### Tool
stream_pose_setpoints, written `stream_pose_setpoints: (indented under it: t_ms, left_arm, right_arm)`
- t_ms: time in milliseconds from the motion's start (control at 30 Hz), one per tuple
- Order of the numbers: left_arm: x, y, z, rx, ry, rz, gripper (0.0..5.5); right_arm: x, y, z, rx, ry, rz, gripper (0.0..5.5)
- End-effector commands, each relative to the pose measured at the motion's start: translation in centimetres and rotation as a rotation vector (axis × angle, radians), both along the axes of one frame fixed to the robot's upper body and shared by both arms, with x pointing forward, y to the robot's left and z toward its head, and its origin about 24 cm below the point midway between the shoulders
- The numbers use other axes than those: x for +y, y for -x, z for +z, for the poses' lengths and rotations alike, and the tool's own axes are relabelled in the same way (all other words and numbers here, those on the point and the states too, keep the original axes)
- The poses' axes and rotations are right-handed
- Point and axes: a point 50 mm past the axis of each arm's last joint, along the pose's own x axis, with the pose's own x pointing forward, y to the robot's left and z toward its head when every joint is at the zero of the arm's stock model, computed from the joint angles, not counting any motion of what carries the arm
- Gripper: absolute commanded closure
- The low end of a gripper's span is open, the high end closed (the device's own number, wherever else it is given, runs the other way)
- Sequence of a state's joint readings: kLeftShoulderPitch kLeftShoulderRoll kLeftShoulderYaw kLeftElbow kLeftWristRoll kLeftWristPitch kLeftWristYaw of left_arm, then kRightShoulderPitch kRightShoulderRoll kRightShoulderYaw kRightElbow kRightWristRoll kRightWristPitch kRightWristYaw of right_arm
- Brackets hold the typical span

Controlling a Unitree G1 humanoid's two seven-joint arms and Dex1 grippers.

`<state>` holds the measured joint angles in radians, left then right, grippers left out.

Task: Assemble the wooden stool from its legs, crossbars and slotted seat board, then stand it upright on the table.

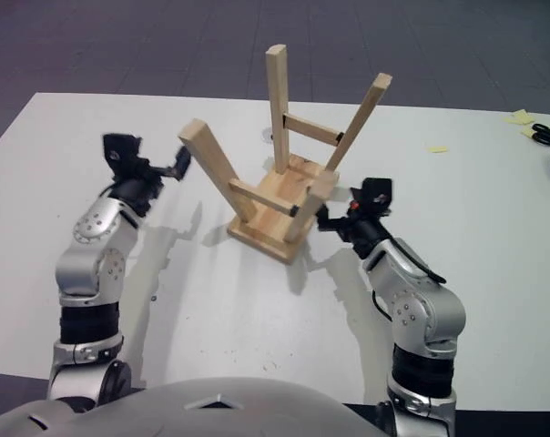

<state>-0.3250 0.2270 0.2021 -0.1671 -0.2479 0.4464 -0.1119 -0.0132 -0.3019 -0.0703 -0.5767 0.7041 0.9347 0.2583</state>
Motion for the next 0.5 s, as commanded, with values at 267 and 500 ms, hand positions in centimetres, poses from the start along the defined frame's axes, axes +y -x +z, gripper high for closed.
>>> stream_pose_setpoints:
  t_ms: [267,500]
  left_arm:
    - [4.3,1.1,-0.5,0.043,-0.041,0.000,0.12]
    - [3.4,4.0,-1.3,0.195,-0.101,-0.439,0.12]
  right_arm:
    - [-2.0,3.5,-1.2,0.162,-0.026,0.328,0.10]
    - [-7.4,1.0,-1.2,0.139,0.019,0.244,0.10]
